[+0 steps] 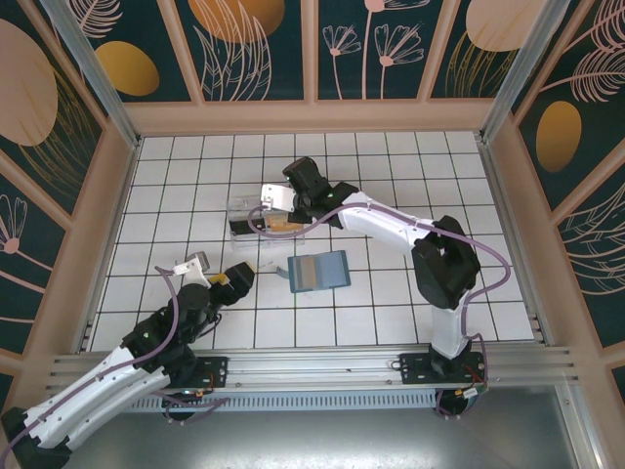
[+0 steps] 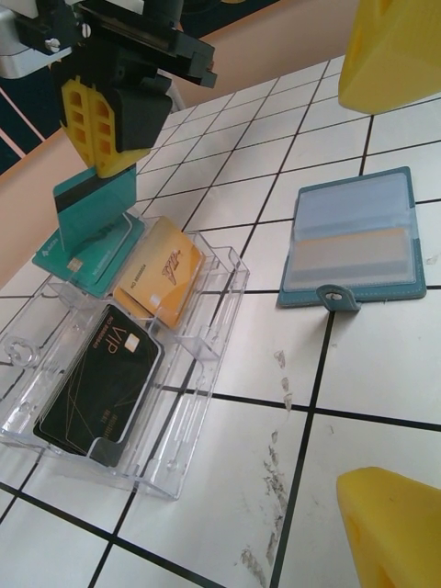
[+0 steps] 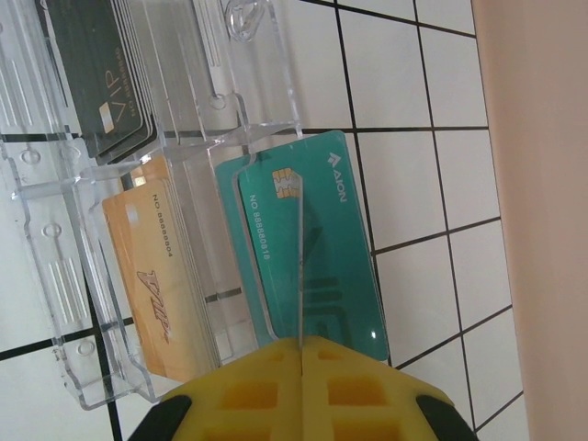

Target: Take the credit cards out of the card holder

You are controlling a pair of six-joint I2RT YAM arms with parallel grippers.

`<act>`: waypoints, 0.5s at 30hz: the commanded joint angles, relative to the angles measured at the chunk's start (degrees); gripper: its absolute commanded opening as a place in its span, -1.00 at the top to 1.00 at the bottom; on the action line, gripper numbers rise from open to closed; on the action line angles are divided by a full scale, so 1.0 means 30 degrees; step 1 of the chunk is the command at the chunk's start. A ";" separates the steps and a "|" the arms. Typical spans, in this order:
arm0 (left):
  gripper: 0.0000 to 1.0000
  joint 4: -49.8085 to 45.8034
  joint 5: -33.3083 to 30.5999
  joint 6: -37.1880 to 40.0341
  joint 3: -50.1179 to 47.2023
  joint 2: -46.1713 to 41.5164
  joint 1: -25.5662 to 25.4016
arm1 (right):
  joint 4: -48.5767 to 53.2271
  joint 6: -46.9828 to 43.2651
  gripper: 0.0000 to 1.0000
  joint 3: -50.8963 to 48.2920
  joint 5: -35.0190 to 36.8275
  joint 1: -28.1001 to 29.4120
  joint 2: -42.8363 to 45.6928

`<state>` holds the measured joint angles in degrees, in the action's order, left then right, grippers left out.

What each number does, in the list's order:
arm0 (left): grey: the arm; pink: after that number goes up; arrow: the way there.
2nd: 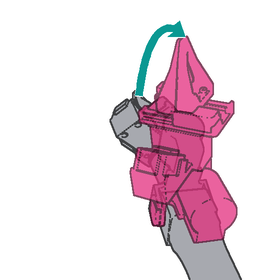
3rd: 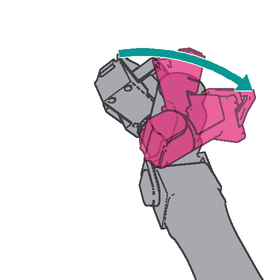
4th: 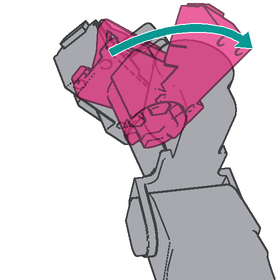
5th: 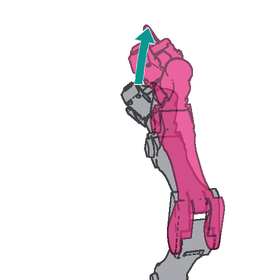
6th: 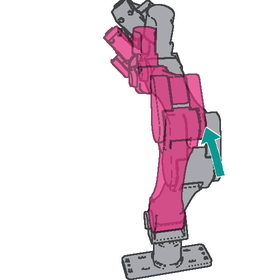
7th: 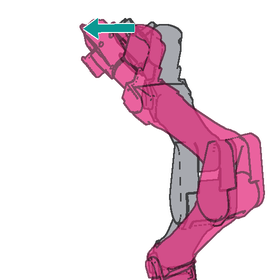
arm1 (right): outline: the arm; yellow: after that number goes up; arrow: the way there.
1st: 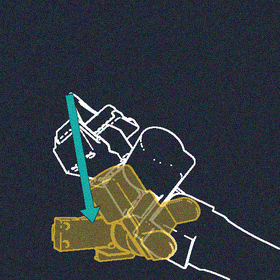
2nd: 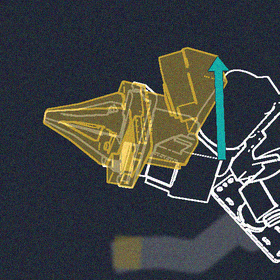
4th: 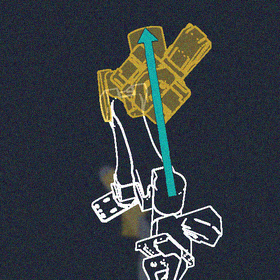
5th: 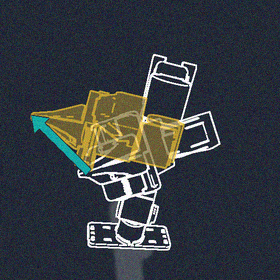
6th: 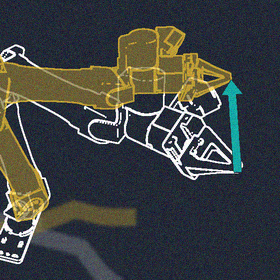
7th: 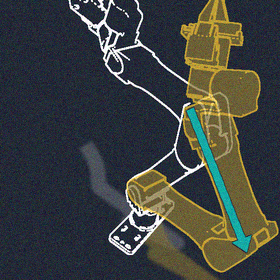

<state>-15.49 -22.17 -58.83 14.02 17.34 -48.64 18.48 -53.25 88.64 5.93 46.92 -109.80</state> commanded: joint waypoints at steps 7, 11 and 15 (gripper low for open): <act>-0.97 -0.0214 -0.0485 -0.0076 -0.0279 -0.0133 0.0081 | 0.1340 -0.0507 1.00 0.1735 -0.0459 0.0328 -0.0133; -0.97 -0.0258 -0.0512 -0.0043 -0.0257 -0.0155 0.0075 | 0.1327 -0.1242 1.00 0.1764 -0.0198 0.0268 -0.0464; -0.97 -0.0417 -0.0482 -0.0034 -0.0195 -0.0156 0.0086 | 0.1704 -0.1164 1.00 0.2135 -0.0589 0.0124 -0.1048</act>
<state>-15.68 -22.96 -58.81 13.80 17.34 -48.64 21.10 -55.46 93.19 5.52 47.46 -110.98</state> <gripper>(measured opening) 0.985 0.051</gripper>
